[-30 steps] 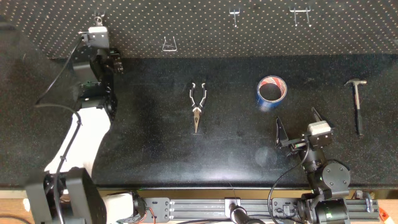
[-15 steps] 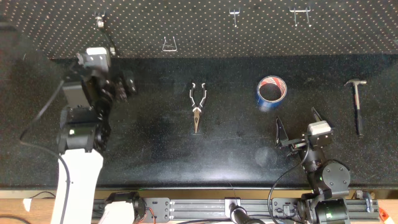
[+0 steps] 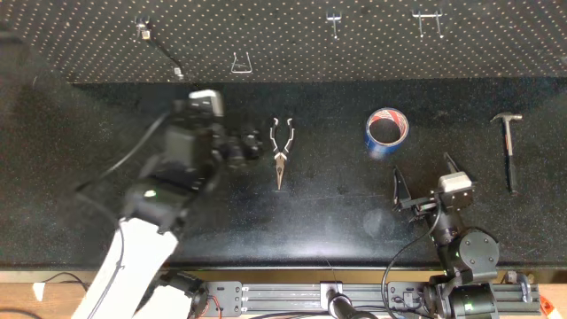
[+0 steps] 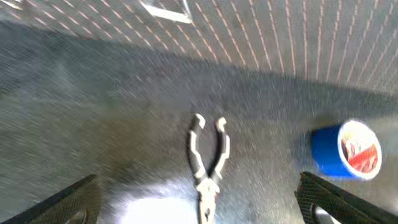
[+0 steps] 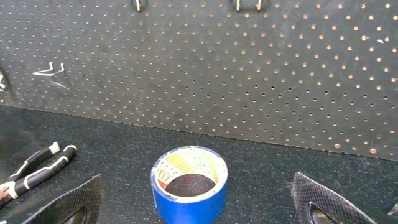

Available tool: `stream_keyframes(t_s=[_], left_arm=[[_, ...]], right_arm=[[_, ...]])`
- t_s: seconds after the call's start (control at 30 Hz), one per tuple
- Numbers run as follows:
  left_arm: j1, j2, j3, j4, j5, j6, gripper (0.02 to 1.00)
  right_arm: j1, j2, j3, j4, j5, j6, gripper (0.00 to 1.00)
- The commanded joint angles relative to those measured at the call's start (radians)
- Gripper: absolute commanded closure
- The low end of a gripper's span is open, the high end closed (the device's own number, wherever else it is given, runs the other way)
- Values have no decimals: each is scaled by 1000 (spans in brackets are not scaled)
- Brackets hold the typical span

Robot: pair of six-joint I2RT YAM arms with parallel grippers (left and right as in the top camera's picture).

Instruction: Place Tools Onto Pegboard

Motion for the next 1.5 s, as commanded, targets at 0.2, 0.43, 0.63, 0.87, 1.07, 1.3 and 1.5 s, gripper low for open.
stream_keyframes(t_s=[0.2, 0.43, 0.63, 0.87, 1.07, 1.3, 1.5], left_arm=[[-214, 649, 516, -512, -40, -105, 23], [-155, 834, 525, -410, -34, -59, 23], [-134, 881, 526, -332, -22, -27, 23], [-134, 912, 529, -297, 4, 26, 20], [-134, 928, 529, -267, 23, 25, 23], [-134, 945, 529, -260, 30, 24, 20], [-134, 946, 529, -261, 26, 21, 23]], right_arm=[[7, -9, -4, -3, 2, 15, 18], [7, -9, -4, -3, 2, 15, 18], [7, -9, -4, -3, 2, 15, 18], [7, -9, -4, -3, 2, 15, 18], [7, -9, -4, -3, 2, 15, 18], [7, -9, -4, -3, 2, 15, 20], [7, -9, -4, -3, 2, 15, 18]])
